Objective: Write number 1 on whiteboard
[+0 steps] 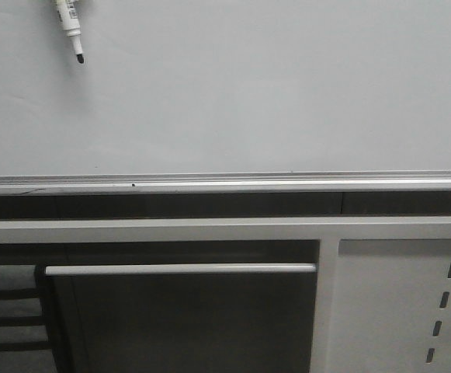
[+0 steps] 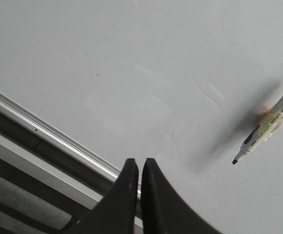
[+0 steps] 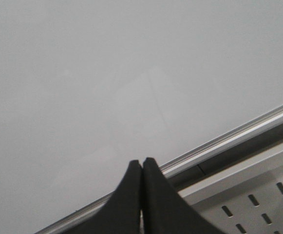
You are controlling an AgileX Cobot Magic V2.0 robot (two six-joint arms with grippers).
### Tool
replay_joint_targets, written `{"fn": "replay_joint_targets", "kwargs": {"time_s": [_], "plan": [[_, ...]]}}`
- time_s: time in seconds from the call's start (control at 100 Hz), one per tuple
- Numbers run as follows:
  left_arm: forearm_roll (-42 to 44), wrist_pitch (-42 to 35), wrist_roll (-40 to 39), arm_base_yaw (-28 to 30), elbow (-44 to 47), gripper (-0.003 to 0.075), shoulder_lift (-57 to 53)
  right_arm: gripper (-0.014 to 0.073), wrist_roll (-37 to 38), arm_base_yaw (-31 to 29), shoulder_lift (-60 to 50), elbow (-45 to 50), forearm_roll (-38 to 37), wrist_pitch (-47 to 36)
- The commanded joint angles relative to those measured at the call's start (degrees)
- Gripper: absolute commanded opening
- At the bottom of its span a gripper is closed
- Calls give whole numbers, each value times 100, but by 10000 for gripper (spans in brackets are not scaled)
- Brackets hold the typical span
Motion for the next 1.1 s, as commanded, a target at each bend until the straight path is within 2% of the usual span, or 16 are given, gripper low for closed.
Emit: {"fn": "replay_joint_targets", "kwargs": {"time_s": [0.0,0.11,0.25,0.36,0.49,0.63,0.76,0.86,0.95,1.03,1.09], "plan": [[-133,-126,8,9,-287,-20,-112,-69,-32,-45,-94,-168,331,-256],[386,462,368,9,-939,-20,136,-50,-32,-45,78,-730,126,453],[1107,1589,850,9,-2101,-20,1096,-50,-32,-45,924,-1736,-471,1571],[1087,2408,1468,9,-3057,-20,2040,-50,-32,-45,1891,-2613,-818,2304],[1087,3198,1543,9,-3861,-20,2812,-50,-32,-45,2609,-3230,-1032,2753],[886,3310,1543,-193,-4130,-20,3118,-50,-46,-35,2958,-3484,-1032,2895],[850,3210,1962,-655,-4130,-20,3215,-49,-597,153,3046,-3590,-996,2987],[862,3250,2260,-937,-4130,-5,3276,8,-794,442,3046,-3597,-981,3003],[858,3250,2311,-1066,-4130,92,3326,147,-880,675,3046,-3597,-981,3048],[708,3240,2311,-1074,-4130,262,3409,303,-880,805,3046,-3597,-968,3060],[482,3168,2311,-1074,-4130,377,3469,363,-880,829,3046,-3597,-968,3013]]}}
